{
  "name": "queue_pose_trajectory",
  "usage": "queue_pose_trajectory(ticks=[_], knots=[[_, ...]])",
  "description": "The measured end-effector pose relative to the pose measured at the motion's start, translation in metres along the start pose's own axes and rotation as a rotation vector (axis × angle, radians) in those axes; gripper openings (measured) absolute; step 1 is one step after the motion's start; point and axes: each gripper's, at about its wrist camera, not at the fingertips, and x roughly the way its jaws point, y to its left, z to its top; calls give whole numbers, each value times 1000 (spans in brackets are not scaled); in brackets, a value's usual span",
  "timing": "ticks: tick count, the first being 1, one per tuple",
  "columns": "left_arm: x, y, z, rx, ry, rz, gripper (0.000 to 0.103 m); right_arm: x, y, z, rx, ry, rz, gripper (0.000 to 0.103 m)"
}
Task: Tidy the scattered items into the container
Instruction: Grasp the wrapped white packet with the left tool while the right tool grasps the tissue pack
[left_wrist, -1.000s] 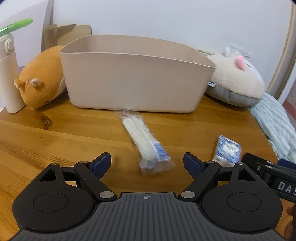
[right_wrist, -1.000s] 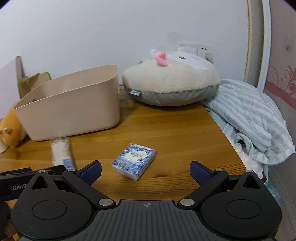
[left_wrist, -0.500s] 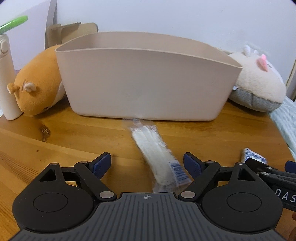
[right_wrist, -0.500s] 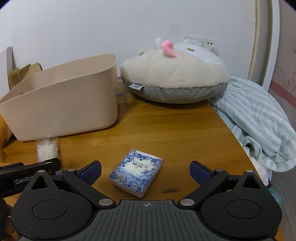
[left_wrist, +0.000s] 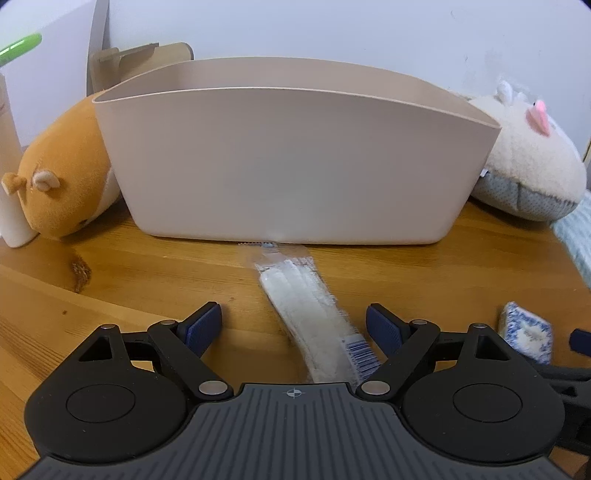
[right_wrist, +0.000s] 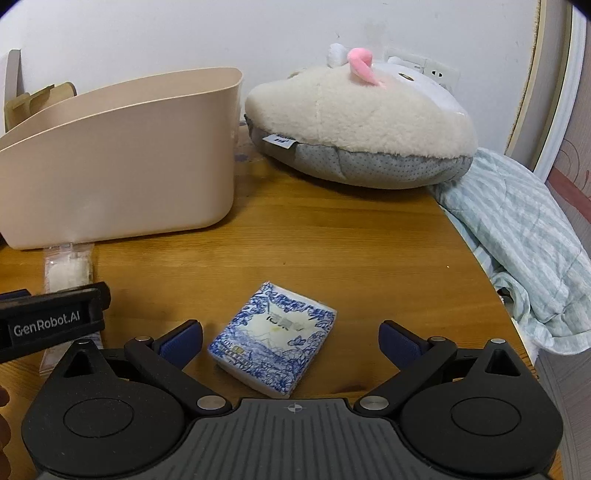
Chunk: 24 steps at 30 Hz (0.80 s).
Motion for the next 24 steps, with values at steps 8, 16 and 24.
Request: queue_pose_trajectory(ticks=[8, 16, 24], knots=[[1, -1, -2, 47, -21, 7, 54, 4, -6, -1, 21, -1, 49, 81], [-6, 2, -5, 50, -23, -5, 33, 0, -9, -1, 7, -14, 89, 46], [-15, 10, -8, 36, -9, -25, 27, -5, -11, -5, 39, -18, 97, 44]])
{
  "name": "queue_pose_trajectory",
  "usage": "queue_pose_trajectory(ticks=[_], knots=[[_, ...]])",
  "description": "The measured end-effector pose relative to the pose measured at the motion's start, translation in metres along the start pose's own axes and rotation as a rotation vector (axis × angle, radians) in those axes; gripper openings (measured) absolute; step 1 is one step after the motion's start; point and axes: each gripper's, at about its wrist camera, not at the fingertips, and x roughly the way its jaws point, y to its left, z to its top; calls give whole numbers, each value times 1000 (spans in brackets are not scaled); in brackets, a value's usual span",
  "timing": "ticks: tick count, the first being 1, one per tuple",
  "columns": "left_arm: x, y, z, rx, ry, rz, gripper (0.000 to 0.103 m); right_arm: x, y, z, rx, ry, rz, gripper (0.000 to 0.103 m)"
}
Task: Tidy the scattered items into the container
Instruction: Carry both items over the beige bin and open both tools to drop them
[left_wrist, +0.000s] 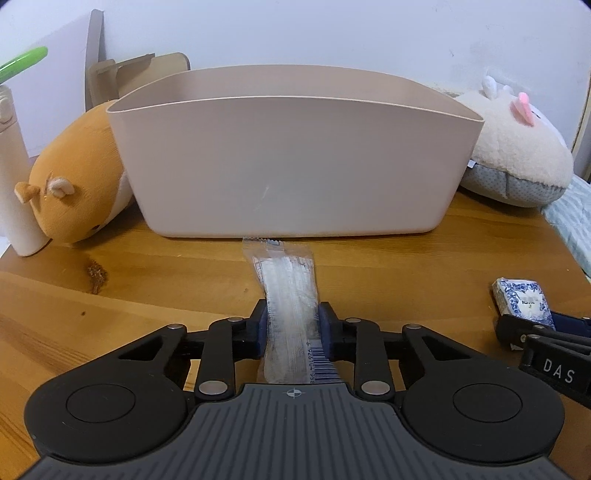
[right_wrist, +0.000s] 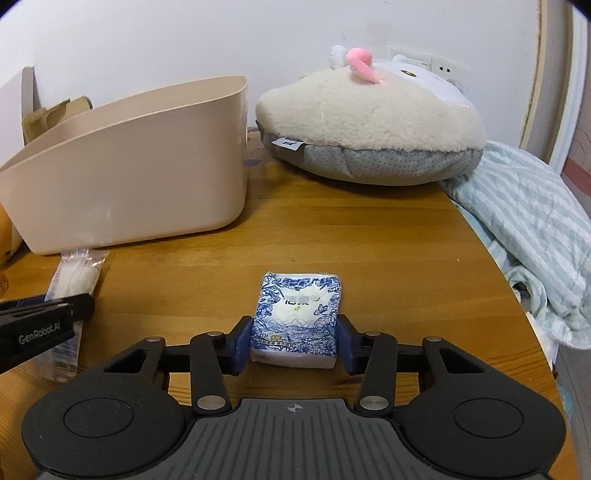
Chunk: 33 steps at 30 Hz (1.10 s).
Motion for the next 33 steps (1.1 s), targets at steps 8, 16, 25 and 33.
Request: queue_pose_trajectory(ticks=[8, 16, 25, 33], knots=[[-16, 13, -5, -27, -2, -10, 26, -32, -1, 0, -1, -58, 11, 44], [-50, 23, -1, -38, -61, -36, 26, -72, 5, 5, -23, -127, 54, 44], [-93, 31, 21, -53, -166, -64, 26, -104, 20, 25, -49, -216, 94, 44], [-106, 32, 60, -65, -249, -57, 26, -124, 40, 68, -77, -309, 148, 44]])
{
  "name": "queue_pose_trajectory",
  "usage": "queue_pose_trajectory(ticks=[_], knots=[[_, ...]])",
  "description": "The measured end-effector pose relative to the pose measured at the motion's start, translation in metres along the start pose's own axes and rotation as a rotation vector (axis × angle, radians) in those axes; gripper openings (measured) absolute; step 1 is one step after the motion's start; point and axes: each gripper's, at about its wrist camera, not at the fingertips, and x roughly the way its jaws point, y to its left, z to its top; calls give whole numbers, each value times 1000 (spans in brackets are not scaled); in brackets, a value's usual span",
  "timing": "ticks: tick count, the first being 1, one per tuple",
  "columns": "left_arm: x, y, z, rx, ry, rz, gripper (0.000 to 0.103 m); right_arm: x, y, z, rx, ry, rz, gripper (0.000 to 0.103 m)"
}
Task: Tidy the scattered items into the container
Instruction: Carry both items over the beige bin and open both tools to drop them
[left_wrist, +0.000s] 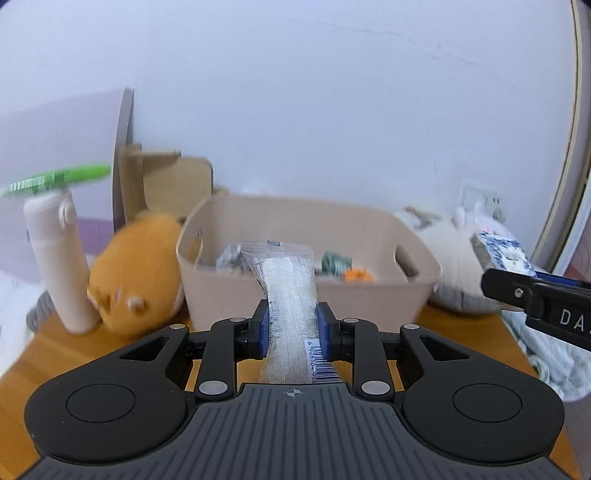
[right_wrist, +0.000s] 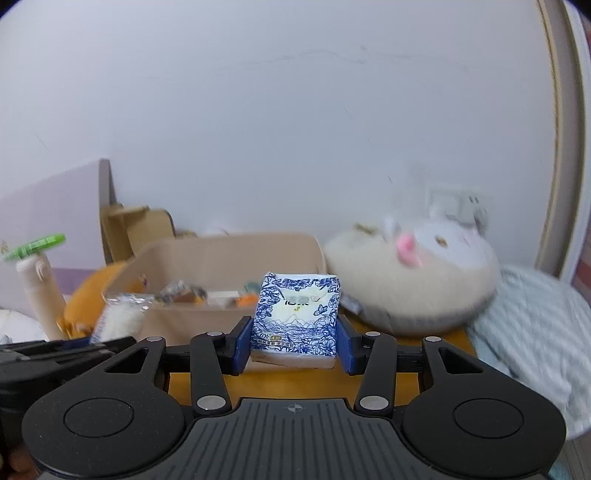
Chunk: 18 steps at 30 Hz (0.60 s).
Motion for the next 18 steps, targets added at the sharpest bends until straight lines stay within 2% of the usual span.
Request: queue_pose_trajectory(ticks=[6, 12, 15, 18], knots=[[12, -2, 42, 1, -47, 10, 26, 13, 18, 36, -38, -37, 38, 44], [40, 4, 75, -11, -44, 44, 26, 40, 22, 67, -57, -39, 37, 44], [59, 8, 87, -14, -18, 59, 26, 59, 24, 78, -74, -29, 31, 44], [82, 15, 96, -49, 53, 41, 26, 80, 24, 85, -81, -4, 25, 44]])
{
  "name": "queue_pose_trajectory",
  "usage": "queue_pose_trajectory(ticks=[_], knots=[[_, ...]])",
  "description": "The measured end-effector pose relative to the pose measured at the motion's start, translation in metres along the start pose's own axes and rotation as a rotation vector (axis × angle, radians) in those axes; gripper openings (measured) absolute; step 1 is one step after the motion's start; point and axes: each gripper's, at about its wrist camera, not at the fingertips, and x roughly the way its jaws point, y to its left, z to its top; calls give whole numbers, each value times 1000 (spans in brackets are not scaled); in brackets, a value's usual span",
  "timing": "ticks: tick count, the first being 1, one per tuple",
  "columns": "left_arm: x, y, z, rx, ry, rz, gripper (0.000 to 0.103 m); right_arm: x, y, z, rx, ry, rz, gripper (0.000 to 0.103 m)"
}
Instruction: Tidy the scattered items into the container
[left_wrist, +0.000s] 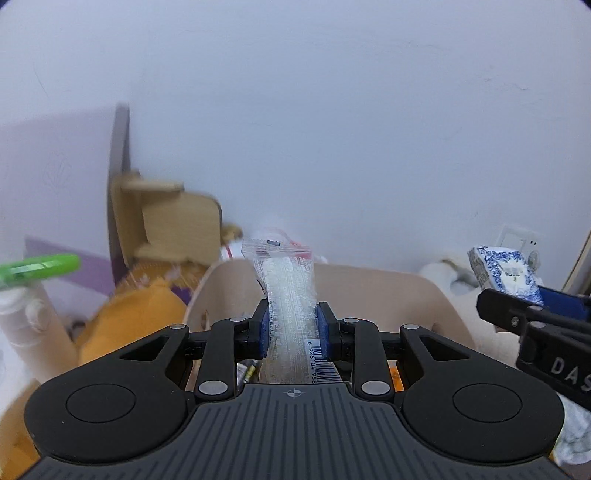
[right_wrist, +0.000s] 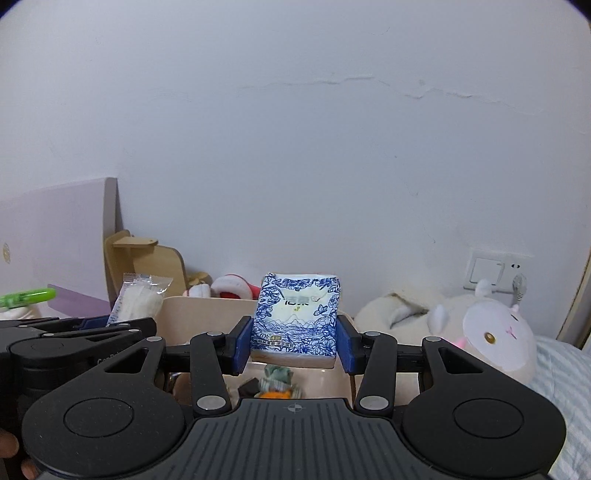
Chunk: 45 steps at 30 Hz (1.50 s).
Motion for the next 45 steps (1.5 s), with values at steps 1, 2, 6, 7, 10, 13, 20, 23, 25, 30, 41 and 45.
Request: queue_pose_trajectory(ticks=[1, 2, 6, 7, 10, 13, 20, 23, 25, 30, 41, 45], knots=[[8, 1, 2, -6, 21, 3, 26, 9, -1, 1, 0, 14, 0, 44], [14, 2, 3, -3, 30, 13, 26, 18, -1, 2, -1, 31, -2, 44], [35, -1, 4, 23, 82, 29, 26, 55, -6, -2, 6, 97, -11, 44], [41, -2, 5, 26, 101, 26, 26, 63, -7, -4, 11, 114, -9, 44], [59, -6, 1, 48, 151, 27, 26, 85, -11, -11, 27, 157, -1, 44], [79, -9, -3, 48, 216, 24, 26, 101, -12, -17, 36, 181, 10, 44], [111, -9, -17, 80, 312, 27, 26, 114, 0, -18, 8, 224, -2, 44], [114, -9, -22, 79, 341, 18, 27, 117, 6, -19, -12, 242, -11, 44], [113, -8, -24, 86, 342, 14, 28, 117, 8, -20, -21, 248, -15, 44], [103, -7, -20, 86, 312, 19, 52, 111, 10, -18, -9, 251, -21, 64], [62, 3, 0, 50, 194, 51, 83, 67, -5, 3, 96, 117, -48, 101], [50, 2, 1, 58, 183, 51, 83, 57, -4, 6, 88, 107, -48, 103]])
